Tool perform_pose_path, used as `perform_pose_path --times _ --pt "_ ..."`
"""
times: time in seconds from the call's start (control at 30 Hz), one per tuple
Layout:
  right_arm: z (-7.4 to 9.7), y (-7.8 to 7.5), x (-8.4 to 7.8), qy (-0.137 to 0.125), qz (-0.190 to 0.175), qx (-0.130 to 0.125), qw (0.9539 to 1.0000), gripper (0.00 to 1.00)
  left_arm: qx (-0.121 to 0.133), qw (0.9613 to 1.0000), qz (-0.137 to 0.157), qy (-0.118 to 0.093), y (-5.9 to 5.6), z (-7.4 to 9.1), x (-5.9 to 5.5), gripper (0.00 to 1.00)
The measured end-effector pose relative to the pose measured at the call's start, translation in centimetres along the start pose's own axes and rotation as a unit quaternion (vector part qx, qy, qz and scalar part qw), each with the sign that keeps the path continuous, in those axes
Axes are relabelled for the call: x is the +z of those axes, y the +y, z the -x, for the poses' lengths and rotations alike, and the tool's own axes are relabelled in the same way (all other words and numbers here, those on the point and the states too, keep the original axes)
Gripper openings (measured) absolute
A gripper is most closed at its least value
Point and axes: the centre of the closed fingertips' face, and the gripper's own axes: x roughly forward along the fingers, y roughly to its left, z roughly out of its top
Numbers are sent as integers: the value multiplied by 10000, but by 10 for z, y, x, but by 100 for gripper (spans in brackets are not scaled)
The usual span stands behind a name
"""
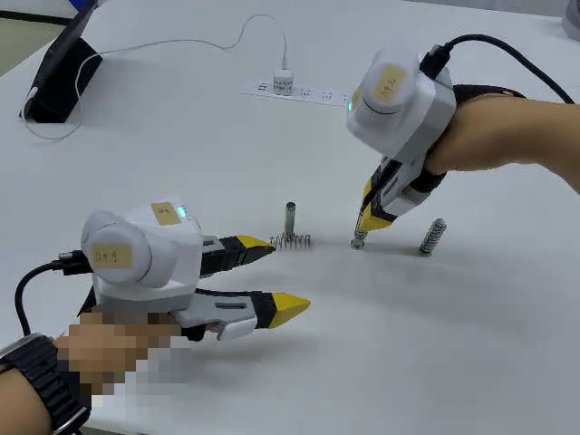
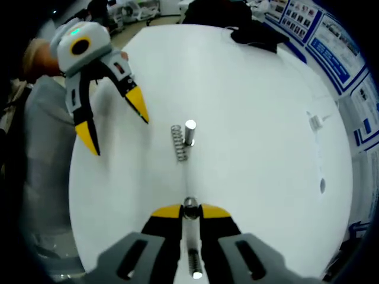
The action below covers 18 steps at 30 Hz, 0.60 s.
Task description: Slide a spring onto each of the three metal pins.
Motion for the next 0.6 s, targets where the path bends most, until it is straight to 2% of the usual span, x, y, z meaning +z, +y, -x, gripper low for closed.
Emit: perform_pose_path --times 0.43,0.6 --pt "-11 3 -5 84 -62 28 9999 12 20 10000 19 10 3 1 -2 48" --pt "-10 4 -4 60 -75 24 10000 13 23 10000 25 11 4 1 -2 48"
